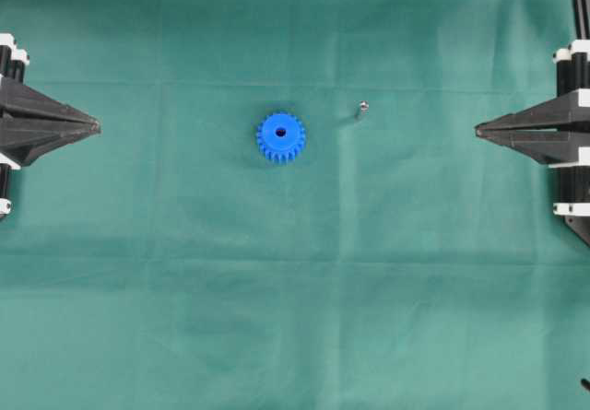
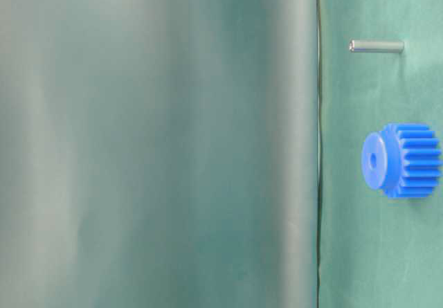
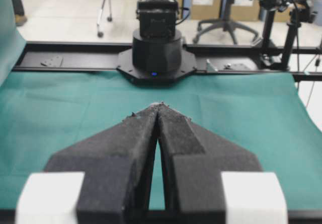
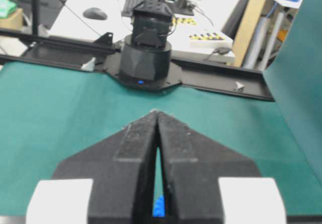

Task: Insert the shaft placed at a random location into the center hole of the small gear at another random location.
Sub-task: 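Move the right gripper toward the small silver shaft beside the gear, then close the right gripper on the silver shaft, holding it upright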

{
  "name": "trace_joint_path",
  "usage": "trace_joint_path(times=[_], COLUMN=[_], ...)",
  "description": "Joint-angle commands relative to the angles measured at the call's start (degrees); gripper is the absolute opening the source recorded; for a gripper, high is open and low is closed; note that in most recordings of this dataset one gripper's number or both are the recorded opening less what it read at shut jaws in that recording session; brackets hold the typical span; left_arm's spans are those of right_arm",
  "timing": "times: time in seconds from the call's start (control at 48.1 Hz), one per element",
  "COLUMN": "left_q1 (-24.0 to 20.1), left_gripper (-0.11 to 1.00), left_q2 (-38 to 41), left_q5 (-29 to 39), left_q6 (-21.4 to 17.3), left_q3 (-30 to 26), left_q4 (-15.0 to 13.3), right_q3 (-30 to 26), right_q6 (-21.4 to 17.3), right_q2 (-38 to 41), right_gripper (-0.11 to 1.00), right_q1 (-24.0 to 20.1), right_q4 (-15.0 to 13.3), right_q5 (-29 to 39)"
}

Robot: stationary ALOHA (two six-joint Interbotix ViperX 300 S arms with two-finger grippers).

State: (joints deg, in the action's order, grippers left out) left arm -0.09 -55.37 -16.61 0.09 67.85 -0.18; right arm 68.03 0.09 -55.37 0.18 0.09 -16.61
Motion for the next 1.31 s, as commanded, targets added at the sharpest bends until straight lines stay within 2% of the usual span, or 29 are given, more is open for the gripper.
trace_joint_path(times=[0.0, 0.125, 0.27, 0.644, 0.686, 0.727, 0.873, 0.935, 1.101, 1.288], left_q1=[0.1, 0.1, 0.1, 0.1, 0.1, 0.1, 0.1, 0.1, 0.1, 0.1], left_gripper=[0.00, 0.00, 0.00, 0.00, 0.00, 0.00, 0.00, 0.00, 0.00, 0.00], left_q2=[0.2, 0.3, 0.3, 0.1, 0.2, 0.2, 0.1, 0.1, 0.1, 0.1], left_q5=[0.2, 0.6, 0.6, 0.4, 0.4, 0.4, 0.4, 0.4, 0.4, 0.6], left_q6=[-0.3, 0.0, 0.1, 0.1, 0.2, 0.2, 0.2, 0.2, 0.4, 1.4], left_q3=[-0.4, -0.3, -0.1, 0.9, 1.0, 1.1, 1.4, 1.5, 1.8, 2.2], left_q4=[-1.8, -1.8, -1.9, -2.0, -2.1, -2.1, -2.1, -2.1, -2.2, -2.2], right_q3=[-1.7, -1.1, -0.3, -1.4, -1.8, -2.0, -4.2, -5.3, -7.5, -7.0], right_q6=[0.9, 0.6, 0.2, -2.3, -3.0, -3.5, -4.1, -4.1, -4.1, -4.1], right_q2=[1.1, 5.4, 13.0, 39.4, 42.8, 45.4, 54.3, 57.5, 63.7, 64.6], right_gripper=[0.00, 0.00, 0.00, 0.02, 0.06, 0.16, 0.59, 0.74, 0.63, 0.62], right_q1=[1.8, 5.5, 10.5, 14.1, 14.4, 14.7, 14.7, 14.8, 15.6, 15.6], right_q4=[-0.1, 0.0, 0.0, 1.0, 1.4, 1.8, 2.2, 2.5, 3.9, 4.0], right_q5=[-0.5, -1.3, -5.8, -25.0, -27.3, -29.1, -32.0, -32.6, -33.4, -35.3])
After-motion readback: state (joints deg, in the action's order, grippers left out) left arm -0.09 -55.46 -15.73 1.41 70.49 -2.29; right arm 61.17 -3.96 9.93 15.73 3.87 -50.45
